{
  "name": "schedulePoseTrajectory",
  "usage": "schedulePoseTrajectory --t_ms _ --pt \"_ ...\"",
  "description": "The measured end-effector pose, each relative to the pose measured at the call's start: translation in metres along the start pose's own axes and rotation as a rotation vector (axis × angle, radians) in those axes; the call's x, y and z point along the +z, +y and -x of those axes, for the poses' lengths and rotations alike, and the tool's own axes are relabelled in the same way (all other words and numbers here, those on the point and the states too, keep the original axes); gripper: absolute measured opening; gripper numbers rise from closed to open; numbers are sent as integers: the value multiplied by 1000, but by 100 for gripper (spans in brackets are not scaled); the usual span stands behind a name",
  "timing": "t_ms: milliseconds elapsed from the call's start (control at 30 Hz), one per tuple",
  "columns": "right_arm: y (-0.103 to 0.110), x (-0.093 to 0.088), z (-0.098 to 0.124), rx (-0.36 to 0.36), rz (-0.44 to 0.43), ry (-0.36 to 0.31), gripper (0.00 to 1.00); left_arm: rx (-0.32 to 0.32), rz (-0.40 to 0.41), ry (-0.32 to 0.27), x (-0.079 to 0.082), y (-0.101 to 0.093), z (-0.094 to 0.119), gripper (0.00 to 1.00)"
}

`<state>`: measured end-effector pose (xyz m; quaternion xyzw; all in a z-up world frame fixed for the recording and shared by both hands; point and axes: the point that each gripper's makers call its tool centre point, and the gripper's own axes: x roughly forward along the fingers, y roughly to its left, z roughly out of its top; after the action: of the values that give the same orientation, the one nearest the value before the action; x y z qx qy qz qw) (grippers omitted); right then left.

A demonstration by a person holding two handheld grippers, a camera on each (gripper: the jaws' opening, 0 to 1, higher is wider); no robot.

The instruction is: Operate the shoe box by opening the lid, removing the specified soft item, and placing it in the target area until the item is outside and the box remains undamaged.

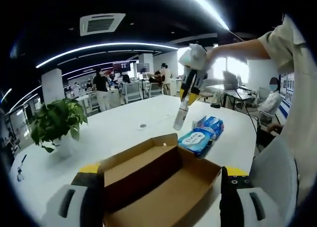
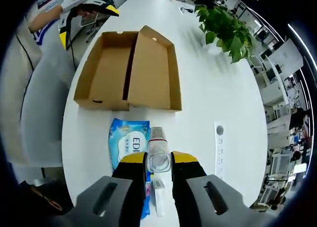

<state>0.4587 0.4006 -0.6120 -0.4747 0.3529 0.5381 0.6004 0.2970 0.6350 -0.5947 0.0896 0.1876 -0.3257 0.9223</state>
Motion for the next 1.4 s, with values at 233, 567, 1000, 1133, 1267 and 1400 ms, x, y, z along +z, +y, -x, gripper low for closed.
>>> schedulePoseTrajectory --t_ms 233,567,1000,1133,1267,1400 --pt "-11 -7 -13 3 -25 49 16 26 11 4 -7 3 8 100" --pt "-16 -25 -42 31 -15 172 16 51 19 10 -12 4 20 100" --pt "-13 -45 -69 56 26 282 17 79 43 31 -25 9 26 100" --pt "-9 -46 -73 73 25 291 17 80 46 43 -30 9 26 100" --pt "-8 -47 -76 71 43 300 17 83 55 48 -34 9 26 100" --pt "-10 -47 -77 74 24 300 17 87 58 55 -38 11 27 100"
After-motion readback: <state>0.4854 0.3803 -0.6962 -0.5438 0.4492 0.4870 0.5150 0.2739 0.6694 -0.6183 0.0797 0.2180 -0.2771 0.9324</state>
